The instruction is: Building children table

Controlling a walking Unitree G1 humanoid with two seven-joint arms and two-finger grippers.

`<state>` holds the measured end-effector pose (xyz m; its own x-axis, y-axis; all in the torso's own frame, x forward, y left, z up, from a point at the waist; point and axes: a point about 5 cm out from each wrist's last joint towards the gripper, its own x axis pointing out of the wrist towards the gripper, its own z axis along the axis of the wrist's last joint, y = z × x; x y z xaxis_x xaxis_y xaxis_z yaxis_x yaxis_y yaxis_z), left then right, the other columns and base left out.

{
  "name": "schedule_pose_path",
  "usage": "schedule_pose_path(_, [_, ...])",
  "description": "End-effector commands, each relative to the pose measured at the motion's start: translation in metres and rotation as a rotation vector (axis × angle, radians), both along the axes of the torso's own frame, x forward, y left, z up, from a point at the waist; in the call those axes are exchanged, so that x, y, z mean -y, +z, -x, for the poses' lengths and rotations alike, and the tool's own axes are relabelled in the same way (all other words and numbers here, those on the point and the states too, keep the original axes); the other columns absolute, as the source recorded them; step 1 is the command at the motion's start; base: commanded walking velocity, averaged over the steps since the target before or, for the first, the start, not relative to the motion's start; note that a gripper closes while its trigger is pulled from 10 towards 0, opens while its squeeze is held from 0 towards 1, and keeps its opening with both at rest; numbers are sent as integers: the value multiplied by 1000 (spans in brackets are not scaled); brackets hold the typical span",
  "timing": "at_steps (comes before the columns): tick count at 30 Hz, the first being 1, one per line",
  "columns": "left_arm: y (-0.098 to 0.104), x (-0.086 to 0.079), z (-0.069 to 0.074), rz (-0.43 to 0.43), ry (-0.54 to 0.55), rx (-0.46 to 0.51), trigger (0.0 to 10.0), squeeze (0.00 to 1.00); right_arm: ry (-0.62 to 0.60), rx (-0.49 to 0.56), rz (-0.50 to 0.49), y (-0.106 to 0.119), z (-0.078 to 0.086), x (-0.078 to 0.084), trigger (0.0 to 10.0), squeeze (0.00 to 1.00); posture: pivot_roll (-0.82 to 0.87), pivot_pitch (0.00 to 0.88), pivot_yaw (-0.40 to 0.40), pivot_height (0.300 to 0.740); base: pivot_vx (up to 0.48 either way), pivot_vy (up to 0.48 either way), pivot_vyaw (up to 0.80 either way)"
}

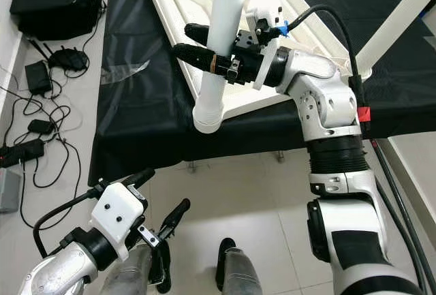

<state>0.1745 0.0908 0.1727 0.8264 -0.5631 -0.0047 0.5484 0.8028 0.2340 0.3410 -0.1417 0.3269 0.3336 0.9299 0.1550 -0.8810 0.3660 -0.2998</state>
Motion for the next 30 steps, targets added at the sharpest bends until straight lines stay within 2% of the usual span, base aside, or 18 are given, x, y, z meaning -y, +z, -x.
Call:
schedule_pose_path(1, [-1, 0, 3, -2, 0, -2, 10000, 0, -21, -3, 23, -3, -2, 1, 10000, 0, 180, 303, -56, 740, 0, 0, 0])
schedule_pose_path(19, [2, -1, 0, -7, 3, 15, 10000, 0, -138, -32, -18, -13, -2, 0, 10000, 0, 174, 301, -55, 740, 0, 0, 0])
schedule_pose_path(28, [3, -3, -5, -15, 10, 31, 10000, 0, -413, -109, -92, -26, -13, 8, 10000, 0, 170, 302, -53, 740, 0, 0, 0])
schedule_pose_path(30, [3, -3, -5, -15, 10, 31, 10000, 0, -413, -109, -92, -26, -13, 8, 10000, 0, 170, 302, -53, 740, 0, 0, 0])
